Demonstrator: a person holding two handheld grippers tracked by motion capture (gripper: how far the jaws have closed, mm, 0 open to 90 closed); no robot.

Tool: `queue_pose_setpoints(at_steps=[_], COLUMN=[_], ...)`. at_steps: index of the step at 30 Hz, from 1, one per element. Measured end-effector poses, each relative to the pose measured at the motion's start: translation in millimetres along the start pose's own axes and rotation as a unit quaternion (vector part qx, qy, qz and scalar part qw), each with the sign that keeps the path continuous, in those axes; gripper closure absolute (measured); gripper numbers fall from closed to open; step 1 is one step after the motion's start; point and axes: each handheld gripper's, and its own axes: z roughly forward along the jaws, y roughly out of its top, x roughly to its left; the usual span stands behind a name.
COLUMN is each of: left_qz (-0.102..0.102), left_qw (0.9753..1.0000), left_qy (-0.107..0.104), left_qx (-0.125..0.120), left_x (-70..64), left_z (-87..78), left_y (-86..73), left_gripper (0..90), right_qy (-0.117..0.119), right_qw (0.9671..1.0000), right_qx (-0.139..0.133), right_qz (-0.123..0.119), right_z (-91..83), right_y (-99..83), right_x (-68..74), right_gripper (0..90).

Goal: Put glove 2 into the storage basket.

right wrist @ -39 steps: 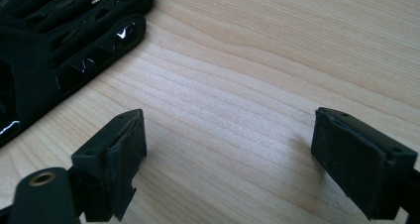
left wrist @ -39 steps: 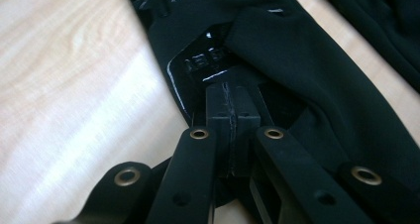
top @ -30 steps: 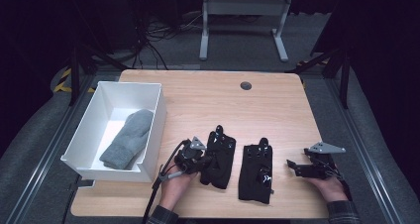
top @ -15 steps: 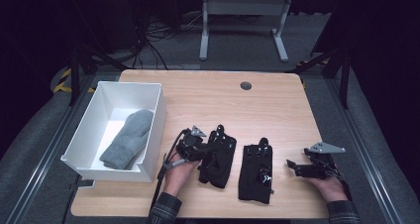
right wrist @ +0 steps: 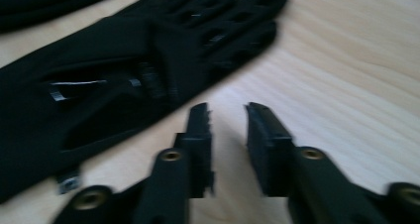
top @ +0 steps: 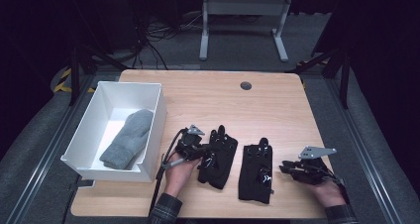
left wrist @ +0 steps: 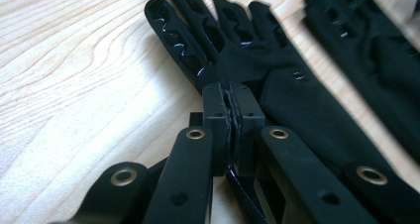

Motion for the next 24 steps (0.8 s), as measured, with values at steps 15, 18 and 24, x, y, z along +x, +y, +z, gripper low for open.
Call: queue_pose_setpoints(at_steps=[15, 18, 24], left_qz=[0.005, 0.008, 0.015], left_qw=[0.9988, 0.9988, 0.9982], left_qy=[-0.047, -0.047, -0.057], left_qx=[-0.011, -0.011, -0.011], left_x=[-12.4, -14.1, -22.5], left_z=[-19.9, -21.5, -25.6], left_y=[14.5, 15.6, 21.0], left_gripper=[87.6, 87.6, 87.6], right_qy=[0.056, 0.059, 0.065], right_qw=[0.9977, 0.9975, 0.9966], right_qx=[0.020, 0.018, 0.020], right_qz=[-0.032, -0.035, -0.046], right_z=[21.9, 26.5, 37.3], right_y=[13.2, 17.9, 27.5], right_x=[21.0, 23.6, 31.4], right_gripper=[89.9, 90.0, 90.0])
